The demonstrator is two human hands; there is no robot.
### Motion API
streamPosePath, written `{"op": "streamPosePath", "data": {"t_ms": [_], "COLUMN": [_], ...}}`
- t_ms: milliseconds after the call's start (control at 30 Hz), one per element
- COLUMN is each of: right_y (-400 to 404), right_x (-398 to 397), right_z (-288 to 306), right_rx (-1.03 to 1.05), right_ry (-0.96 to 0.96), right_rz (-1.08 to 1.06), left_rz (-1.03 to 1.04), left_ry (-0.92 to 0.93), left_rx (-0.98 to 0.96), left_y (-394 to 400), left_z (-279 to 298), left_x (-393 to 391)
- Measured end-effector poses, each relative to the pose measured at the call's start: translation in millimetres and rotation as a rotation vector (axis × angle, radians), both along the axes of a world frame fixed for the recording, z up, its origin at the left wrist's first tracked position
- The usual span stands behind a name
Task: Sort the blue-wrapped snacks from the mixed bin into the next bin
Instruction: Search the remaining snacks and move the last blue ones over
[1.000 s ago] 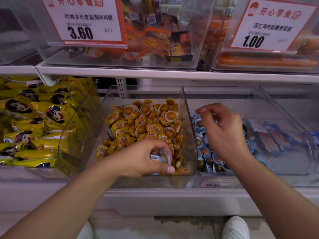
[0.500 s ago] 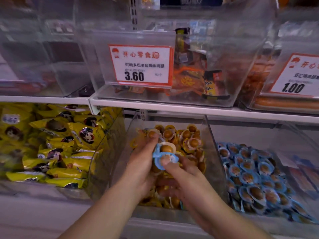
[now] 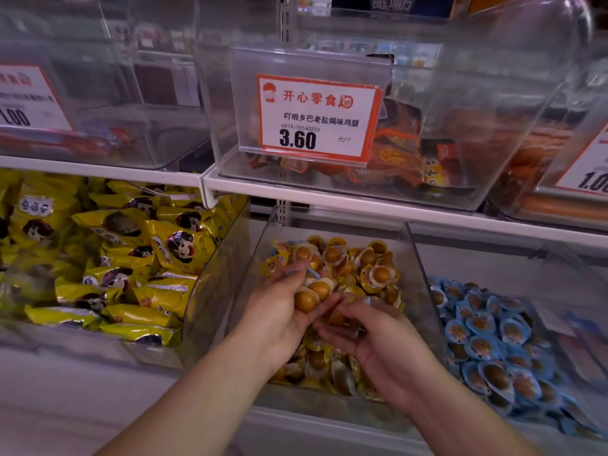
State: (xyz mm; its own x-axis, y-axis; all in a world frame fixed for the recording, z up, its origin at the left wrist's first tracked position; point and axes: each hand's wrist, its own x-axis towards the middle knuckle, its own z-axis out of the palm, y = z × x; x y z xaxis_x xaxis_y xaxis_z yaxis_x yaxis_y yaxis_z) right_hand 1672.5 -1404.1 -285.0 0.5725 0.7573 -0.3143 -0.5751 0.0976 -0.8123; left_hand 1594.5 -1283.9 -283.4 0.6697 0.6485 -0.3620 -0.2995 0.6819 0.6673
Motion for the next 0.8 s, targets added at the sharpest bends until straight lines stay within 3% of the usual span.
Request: {"op": "streamPosePath", "data": {"t_ms": [67, 100, 200, 300, 333, 367, 467, 500, 567, 600, 700, 733, 800], "right_y": [-1, -2, -10, -13, -13, -13, -11, -13, -15, -16, -29, -36, -53], "right_x": [-1, 0, 7, 16, 16, 16, 13, 14, 16, 18, 31, 37, 50], "right_z": [1, 1, 0, 0, 2, 6, 20, 22, 22, 22, 30, 33, 39], "right_rx": [-0.035, -0.107, -0.427, -0.487, -0.461, -0.409, -0.082, 0.003, 0.052, 0.031, 0.000, 0.006, -0.020], "right_ry": [-0.074, -0.208, -0.898, -1.182, -1.134, -0.966, -0.142, -0.006, -0.049, -0.146, -0.461, -0.542, -0.672], "right_rz": [0.007, 0.006, 0.058, -0.028, -0.083, -0.112, 0.083, 0.144, 0.148, 0.095, -0.081, -0.105, -0.137], "left_rz": [-0.003, -0.011, -0.050, -0.071, -0.055, -0.039, -0.083, -0.120, -0.193, -0.249, -0.346, -0.344, -0.407], "left_ry": [0.003, 0.009, 0.063, 0.131, 0.168, 0.203, 0.211, 0.211, 0.209, 0.176, 0.041, 0.055, 0.197], "left_rx": [0.028, 0.073, 0.279, 0.463, 0.570, 0.713, 1.190, 1.330, 1.497, 1.479, 1.126, 1.105, 1.381], "left_y": [2, 3, 6, 3, 0, -5, -22, -26, -32, -33, -26, -23, -24], "left_z": [-1, -1, -1, 1, 2, 2, 0, -2, -5, -6, -5, -6, -11], "left_x": [-1, -1, -3, -4, -4, -4, -5, -4, 0, 1, 4, 3, 6]}}
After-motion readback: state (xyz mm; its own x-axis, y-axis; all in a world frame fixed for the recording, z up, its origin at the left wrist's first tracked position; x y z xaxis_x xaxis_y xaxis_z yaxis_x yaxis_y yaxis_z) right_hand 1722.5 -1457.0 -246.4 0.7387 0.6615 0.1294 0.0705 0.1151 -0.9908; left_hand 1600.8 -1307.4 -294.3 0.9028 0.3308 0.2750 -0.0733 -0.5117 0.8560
